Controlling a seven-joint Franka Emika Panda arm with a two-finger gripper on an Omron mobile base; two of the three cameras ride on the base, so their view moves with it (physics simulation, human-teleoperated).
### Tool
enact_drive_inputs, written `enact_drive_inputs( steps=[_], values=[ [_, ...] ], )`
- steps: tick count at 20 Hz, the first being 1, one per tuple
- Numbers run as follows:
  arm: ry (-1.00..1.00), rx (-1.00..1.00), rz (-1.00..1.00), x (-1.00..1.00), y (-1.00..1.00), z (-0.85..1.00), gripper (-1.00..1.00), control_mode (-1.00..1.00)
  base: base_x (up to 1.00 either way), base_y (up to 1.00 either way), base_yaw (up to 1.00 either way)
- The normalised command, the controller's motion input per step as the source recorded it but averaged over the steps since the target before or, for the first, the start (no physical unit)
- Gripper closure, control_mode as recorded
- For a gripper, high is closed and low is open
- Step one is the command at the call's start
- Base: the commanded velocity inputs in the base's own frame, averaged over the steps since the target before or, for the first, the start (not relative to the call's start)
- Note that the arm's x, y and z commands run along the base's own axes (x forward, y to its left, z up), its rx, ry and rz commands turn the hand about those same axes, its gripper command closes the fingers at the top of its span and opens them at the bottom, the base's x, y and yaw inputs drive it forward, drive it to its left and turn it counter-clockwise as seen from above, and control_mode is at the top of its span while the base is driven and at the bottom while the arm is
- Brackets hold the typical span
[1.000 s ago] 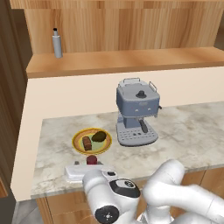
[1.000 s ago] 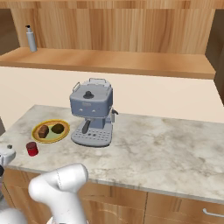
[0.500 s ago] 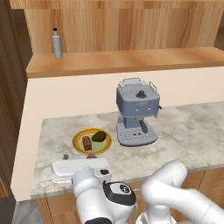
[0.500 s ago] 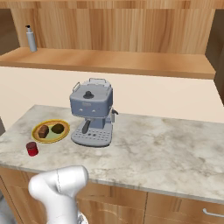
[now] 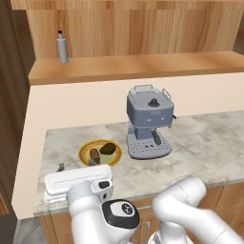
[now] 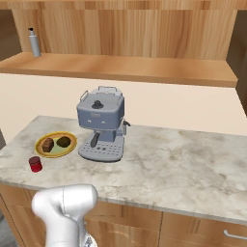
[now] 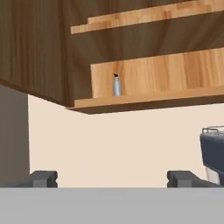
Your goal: Pick the avocado and bread from the counter and place them on the plate. Then pick the jam from the cabinet and place it next to the plate. Lastly close the cabinet door.
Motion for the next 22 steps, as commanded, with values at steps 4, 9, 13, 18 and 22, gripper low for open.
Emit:
enact_drive_inputs(
  steps=[4,9,13,18,22],
  values=[
    [-0.05,-0.23,0.0,0.16,0.25,0.0,-1.0,-1.0,0.0,0.0,0.0],
    [-0.18,-0.19,0.0,0.05,0.28,0.0,-1.0,-1.0,0.0,0.0,0.0],
    [-0.32,-0.13,0.0,0.02,0.28,0.0,-1.0,-1.0,0.0,0.0,0.0],
    [-0.28,-0.11,0.0,0.1,0.31,0.0,-1.0,-1.0,0.0,0.0,0.0],
    [-0.18,-0.01,0.0,0.19,0.27,0.01,-1.0,-1.0,0.0,0.0,0.0]
  ],
)
